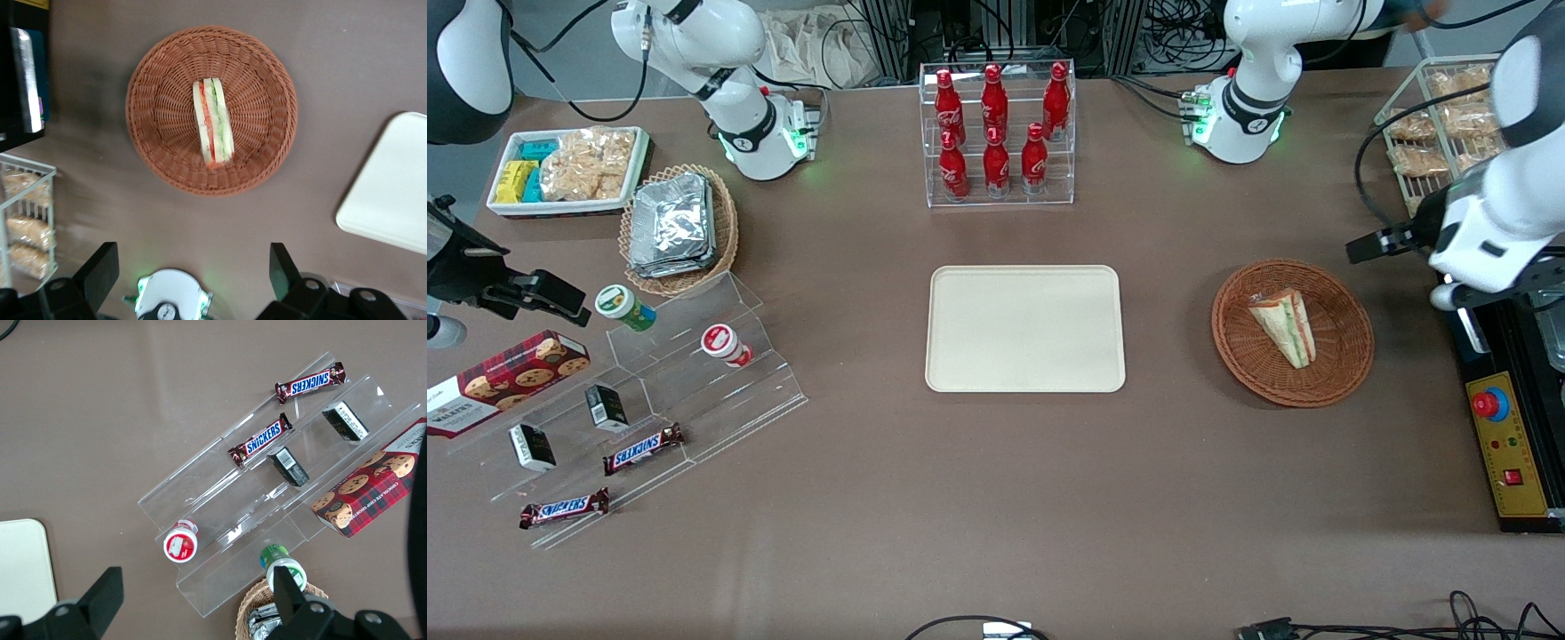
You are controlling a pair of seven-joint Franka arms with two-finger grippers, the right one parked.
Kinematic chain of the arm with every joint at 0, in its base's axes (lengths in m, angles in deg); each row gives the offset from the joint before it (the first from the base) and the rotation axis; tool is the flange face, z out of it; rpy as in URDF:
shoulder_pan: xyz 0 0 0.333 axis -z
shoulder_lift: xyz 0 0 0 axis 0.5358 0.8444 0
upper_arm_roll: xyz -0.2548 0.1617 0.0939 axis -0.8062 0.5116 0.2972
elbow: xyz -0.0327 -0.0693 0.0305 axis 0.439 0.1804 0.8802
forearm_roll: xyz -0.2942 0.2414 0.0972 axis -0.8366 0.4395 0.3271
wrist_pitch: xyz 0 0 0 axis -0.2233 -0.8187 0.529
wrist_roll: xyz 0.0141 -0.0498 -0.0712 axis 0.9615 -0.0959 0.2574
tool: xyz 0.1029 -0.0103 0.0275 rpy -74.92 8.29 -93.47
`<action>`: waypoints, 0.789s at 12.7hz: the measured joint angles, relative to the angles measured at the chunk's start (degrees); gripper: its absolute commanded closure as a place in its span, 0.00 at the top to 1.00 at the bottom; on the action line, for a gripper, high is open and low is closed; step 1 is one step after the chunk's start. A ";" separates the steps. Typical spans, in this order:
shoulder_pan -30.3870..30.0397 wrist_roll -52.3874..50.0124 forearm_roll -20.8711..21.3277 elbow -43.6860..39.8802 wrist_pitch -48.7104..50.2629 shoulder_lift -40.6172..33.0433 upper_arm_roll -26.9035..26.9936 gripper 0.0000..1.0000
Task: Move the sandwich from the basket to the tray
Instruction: 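Lower the open left gripper over the wrapped sandwich in the basket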
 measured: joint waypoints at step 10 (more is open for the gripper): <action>-0.05 -14.66 0.00 27.96 -33.27 1.58 0.12 0.98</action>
